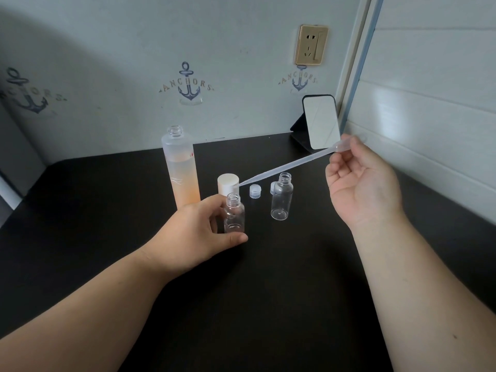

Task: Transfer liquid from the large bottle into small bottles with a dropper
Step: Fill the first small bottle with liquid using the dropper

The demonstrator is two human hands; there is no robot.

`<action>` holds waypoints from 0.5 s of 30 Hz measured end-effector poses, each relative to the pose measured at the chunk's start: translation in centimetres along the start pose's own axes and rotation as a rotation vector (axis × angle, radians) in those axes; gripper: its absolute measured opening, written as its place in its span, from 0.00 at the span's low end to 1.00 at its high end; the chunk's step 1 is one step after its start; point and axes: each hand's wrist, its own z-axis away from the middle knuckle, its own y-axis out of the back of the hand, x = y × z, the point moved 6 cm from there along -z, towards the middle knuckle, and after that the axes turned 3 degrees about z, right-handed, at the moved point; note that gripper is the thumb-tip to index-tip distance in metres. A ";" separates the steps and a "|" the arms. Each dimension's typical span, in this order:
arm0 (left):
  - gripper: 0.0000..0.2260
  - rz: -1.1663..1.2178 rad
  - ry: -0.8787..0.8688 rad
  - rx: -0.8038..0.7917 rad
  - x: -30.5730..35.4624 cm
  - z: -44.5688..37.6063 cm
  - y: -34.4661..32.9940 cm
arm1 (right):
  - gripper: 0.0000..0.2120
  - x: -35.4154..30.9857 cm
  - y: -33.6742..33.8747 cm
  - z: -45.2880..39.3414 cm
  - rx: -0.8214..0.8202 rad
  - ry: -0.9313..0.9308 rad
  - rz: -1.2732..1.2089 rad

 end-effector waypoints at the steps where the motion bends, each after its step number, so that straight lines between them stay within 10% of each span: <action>1: 0.15 0.004 0.002 -0.004 0.1 0.0 0.0 | 0.07 0.0 0.0 0.0 -0.006 -0.004 -0.009; 7: 0.17 0.040 -0.034 0.030 0.3 0.2 0.4 | 0.08 0.1 0.0 0.1 -0.010 -0.014 -0.041; 15: 0.14 0.242 0.065 0.819 -1.2 2.2 5.6 | 0.06 0.2 -0.1 0.2 -0.021 -0.019 -0.045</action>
